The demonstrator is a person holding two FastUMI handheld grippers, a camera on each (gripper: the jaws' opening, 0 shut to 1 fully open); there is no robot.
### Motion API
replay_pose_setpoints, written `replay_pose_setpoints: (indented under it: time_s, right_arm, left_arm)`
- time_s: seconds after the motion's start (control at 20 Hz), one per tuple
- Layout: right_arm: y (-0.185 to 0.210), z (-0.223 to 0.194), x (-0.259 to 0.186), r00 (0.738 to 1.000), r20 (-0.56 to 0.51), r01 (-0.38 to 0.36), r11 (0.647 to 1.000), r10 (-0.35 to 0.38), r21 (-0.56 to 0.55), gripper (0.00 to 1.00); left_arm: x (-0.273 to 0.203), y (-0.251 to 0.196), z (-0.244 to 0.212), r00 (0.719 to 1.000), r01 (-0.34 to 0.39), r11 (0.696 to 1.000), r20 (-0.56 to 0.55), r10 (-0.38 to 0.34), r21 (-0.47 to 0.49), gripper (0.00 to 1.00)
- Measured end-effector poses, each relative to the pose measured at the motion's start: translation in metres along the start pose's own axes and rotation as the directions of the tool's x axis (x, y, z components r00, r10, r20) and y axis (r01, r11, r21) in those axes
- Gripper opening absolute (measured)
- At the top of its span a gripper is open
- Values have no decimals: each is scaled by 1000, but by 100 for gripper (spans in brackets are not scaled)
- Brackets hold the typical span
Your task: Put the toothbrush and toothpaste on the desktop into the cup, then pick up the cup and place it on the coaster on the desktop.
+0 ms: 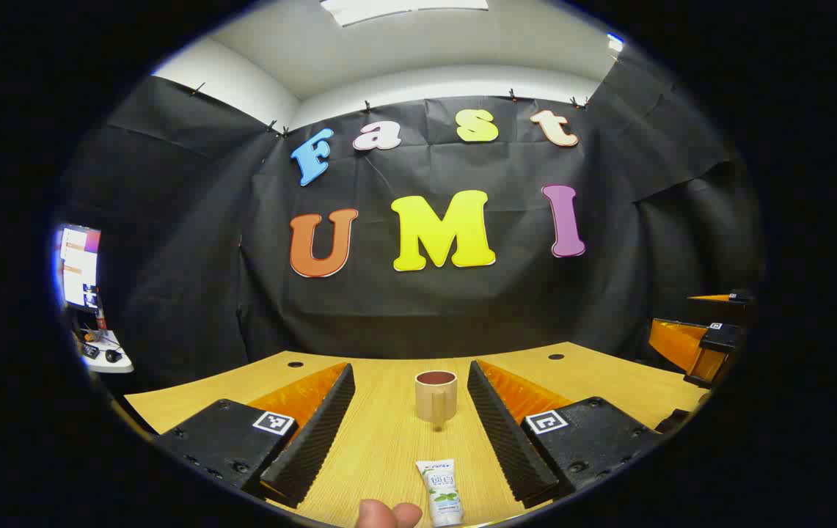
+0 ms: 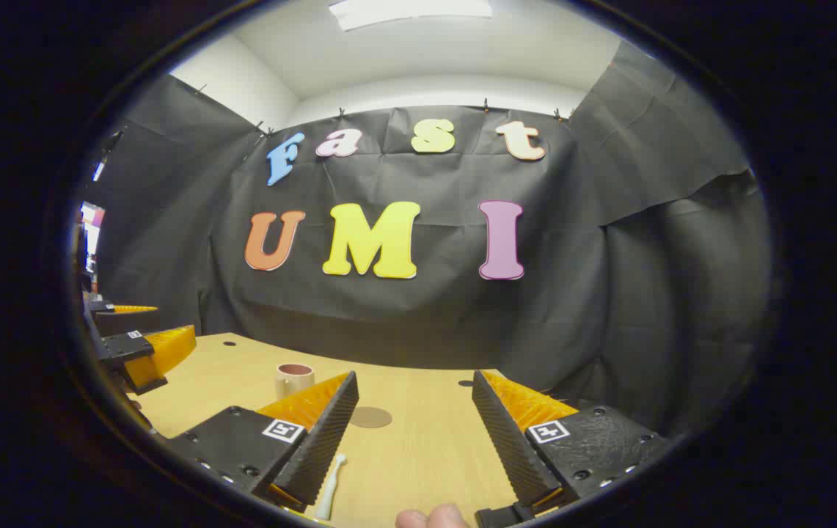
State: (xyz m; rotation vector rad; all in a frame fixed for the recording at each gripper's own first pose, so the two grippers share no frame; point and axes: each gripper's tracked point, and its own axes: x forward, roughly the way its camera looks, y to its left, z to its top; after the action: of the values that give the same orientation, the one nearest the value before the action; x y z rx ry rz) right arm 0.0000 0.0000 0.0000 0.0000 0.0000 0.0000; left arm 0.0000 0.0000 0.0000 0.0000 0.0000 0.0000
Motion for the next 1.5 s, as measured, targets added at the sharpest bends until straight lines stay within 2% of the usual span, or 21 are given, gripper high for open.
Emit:
replay_pose_setpoints:
  time_s: [0.25,0.4,0.45,0.5,0.55,0.7,0.75,1.0,1.05,1.25,1.5]
  right_arm:
    - [0,-3,3,1000,-2,6,1000,-6,2,92]
    - [-3,-3,6,1000,-1,14,1000,-14,8,97]
    - [-4,-4,6,1000,-5,16,1000,-16,11,95]
    - [-5,-4,7,1000,-11,16,1000,-16,17,97]
    - [-6,-4,8,1000,-13,19,1000,-19,21,95]
    - [-7,-6,10,1000,-20,24,1000,-23,15,97]
    - [-6,-8,9,999,-23,24,1000,-24,15,95]
    - [-1,-14,9,999,-32,16,1000,-16,1,97]
    - [-1,-16,8,999,-32,13,1000,-13,2,95]
    - [3,-26,8,999,-55,-1,1000,1,2,95]
    - [7,-47,9,996,-93,-9,1000,8,-9,95]
  left_arm:
    - [3,-2,-6,1000,9,1000,-22,-9,-21,98]
    - [3,-3,-8,999,16,1000,-33,-17,-24,98]
    - [3,-3,-8,999,17,1000,-33,-17,-22,98]
    - [3,-4,-8,999,18,1000,-34,-19,-17,98]
    - [4,-4,-9,999,17,1000,-36,-17,-13,98]
    - [4,-7,-12,998,32,999,-45,-33,-9,98]
    - [5,-10,-13,998,39,999,-47,-39,-6,98]
    - [5,-12,-24,997,42,999,-67,-42,-11,98]
    - [4,-11,-27,996,40,999,-75,-41,-13,98]
    - [2,-17,-53,986,49,998,-158,-53,-28,98]
    - [-5,-27,-95,954,66,997,-290,-74,-40,99]
